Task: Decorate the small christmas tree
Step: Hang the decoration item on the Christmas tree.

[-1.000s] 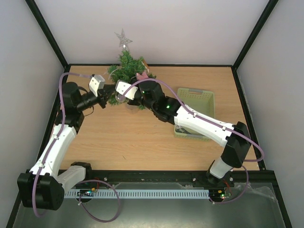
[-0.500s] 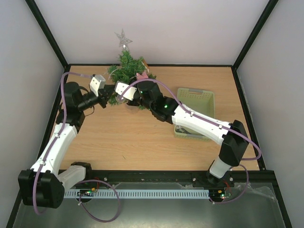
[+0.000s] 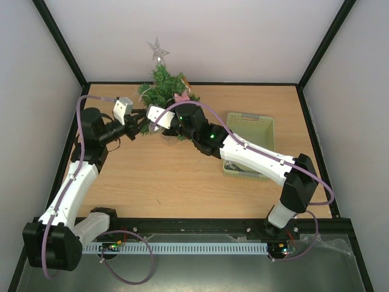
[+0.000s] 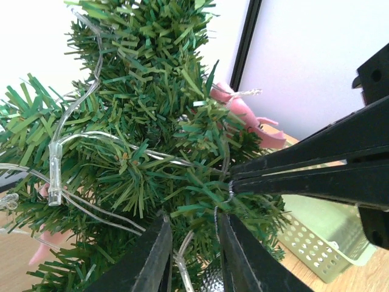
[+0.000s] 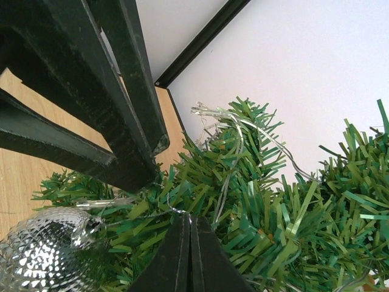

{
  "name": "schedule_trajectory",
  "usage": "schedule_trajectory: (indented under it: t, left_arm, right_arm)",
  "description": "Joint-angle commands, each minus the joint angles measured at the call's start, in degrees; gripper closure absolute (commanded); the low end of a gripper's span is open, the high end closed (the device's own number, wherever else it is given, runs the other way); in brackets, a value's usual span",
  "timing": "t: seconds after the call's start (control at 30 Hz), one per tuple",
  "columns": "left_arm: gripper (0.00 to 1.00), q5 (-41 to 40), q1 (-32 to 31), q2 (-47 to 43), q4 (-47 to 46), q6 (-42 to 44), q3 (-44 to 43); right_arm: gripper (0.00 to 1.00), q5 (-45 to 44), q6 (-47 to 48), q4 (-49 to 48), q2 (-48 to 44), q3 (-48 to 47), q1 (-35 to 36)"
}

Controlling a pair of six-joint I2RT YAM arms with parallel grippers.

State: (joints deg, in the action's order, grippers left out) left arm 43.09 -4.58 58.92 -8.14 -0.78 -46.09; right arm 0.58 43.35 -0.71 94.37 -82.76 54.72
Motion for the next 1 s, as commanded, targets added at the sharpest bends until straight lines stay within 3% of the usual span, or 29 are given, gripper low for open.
schedule_trajectory:
  t: [0.0,0.37,0.63,0.87,0.97]
  left_arm:
    - [0.77,-0.56,0.2,-3.15,-0.1,-1.92,0.49]
    - [0.76,-3.09,0.18,-3.23,2.07,-1.94,0.42]
    - [0.74,-3.39,-0.14,-3.15,1.95,-1.42,0.55]
    - [0.7,-5.06,-0.6,-3.82,3.99,-1.52,-0.77]
    - [0.64,-6.17,-0.65,-4.44,4.98,-1.86,-1.72]
  right_arm:
    - [0.98,1.43,0.31,-0.43,0.33,-1.61,-0.31]
    - [0.98,1.56,-0.63,-0.16,0.21,-1.83,-0.32]
    - [0.77,1.76,-1.94,0.13,-1.18,-1.29,-0.36]
    - [0.71,1.45,-3.81,-0.19,-4.65,0.91,-0.32]
    - [0.64,0.86,-5.98,0.92,-6.42,0.97,-0.32]
